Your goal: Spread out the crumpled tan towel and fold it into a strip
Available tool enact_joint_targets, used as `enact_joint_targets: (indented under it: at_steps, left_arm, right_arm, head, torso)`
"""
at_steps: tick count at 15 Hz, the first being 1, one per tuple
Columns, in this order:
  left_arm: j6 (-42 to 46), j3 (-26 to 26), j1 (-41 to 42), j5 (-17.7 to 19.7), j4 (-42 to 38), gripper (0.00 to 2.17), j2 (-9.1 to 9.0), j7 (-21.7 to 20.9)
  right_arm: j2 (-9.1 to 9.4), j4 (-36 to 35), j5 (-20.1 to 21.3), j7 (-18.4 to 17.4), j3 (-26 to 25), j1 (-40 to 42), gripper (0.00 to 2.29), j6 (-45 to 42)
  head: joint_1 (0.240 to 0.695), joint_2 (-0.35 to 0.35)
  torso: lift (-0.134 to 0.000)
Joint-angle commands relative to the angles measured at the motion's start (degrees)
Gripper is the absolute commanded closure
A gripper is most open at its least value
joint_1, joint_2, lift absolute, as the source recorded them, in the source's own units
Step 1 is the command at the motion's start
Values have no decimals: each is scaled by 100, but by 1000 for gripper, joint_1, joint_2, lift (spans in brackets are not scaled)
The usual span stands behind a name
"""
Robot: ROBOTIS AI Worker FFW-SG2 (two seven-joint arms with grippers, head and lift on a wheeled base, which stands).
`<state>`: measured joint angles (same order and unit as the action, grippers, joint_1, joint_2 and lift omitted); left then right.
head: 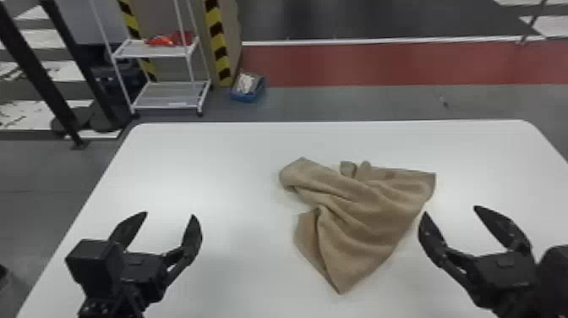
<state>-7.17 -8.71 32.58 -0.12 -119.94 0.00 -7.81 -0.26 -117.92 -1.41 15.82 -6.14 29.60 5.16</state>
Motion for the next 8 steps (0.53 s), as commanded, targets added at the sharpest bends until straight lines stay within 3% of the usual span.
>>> enact_joint_targets:
  at_steps: [1,8]
  left_arm:
    - [0,1,-6,-14,23,130,-15,-1]
    - [0,1,-6,-14,32,134,-15,8]
  right_arm:
    - [31,23,-8,0,-2,-25,127,8]
    - [31,50,-17,0,-2,-51,127,8]
  head:
    - [695,73]
    - [695,73]
  torso:
    - [-124]
    - [-124]
